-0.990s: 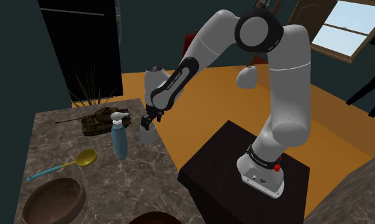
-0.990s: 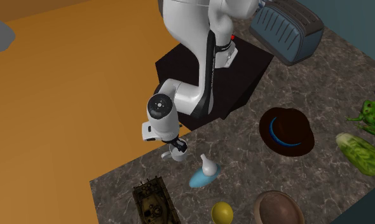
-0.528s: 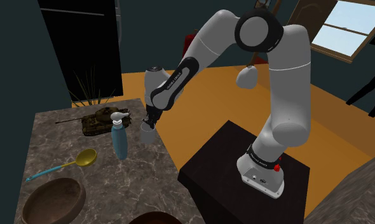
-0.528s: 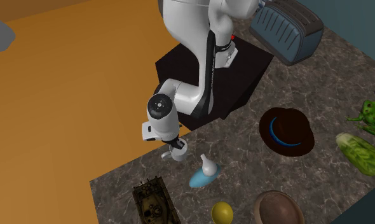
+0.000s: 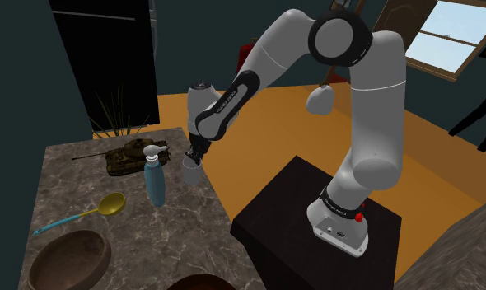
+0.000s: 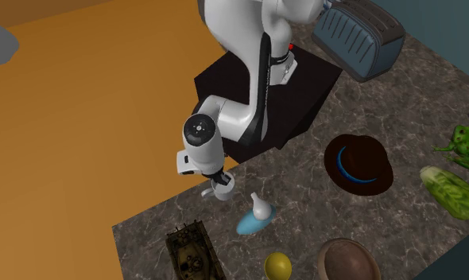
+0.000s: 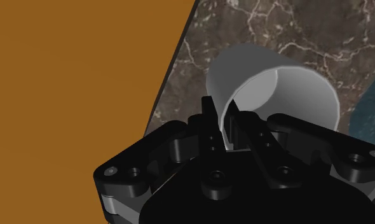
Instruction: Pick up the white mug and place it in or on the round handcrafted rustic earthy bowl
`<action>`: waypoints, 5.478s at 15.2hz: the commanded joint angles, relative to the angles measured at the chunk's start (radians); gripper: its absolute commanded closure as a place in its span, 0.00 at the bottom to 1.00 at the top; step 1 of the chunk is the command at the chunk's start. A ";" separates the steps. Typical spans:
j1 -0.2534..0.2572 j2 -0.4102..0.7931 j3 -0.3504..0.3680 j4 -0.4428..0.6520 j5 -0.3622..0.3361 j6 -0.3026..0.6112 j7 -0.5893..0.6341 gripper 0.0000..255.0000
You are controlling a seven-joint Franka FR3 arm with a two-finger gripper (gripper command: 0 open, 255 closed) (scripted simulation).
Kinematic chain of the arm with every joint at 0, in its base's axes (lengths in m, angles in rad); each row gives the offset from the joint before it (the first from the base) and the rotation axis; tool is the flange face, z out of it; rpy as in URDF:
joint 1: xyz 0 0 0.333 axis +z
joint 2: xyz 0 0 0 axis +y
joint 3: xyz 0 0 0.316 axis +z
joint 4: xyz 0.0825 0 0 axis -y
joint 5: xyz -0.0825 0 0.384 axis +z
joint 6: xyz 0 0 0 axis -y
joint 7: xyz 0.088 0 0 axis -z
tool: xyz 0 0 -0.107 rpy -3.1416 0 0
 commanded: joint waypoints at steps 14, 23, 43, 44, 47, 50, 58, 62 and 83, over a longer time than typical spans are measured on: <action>-0.020 -0.170 0.027 -0.011 0.039 -0.158 -0.026 1.00; -0.027 -0.260 0.037 0.004 0.062 -0.263 -0.041 1.00; 0.164 -0.175 0.136 0.261 0.022 -0.439 0.258 1.00; 0.180 -0.158 0.141 0.288 0.016 -0.450 0.280 1.00; 0.229 -0.103 0.154 0.376 -0.001 -0.486 0.344 1.00; 0.281 -0.040 0.163 0.479 -0.020 -0.529 0.403 1.00; 0.437 0.178 0.171 0.849 -0.069 -0.685 0.534 1.00; 0.533 0.342 0.164 1.143 -0.092 -0.812 0.577 1.00; 0.573 0.513 0.146 1.194 -0.115 -0.693 0.600 1.00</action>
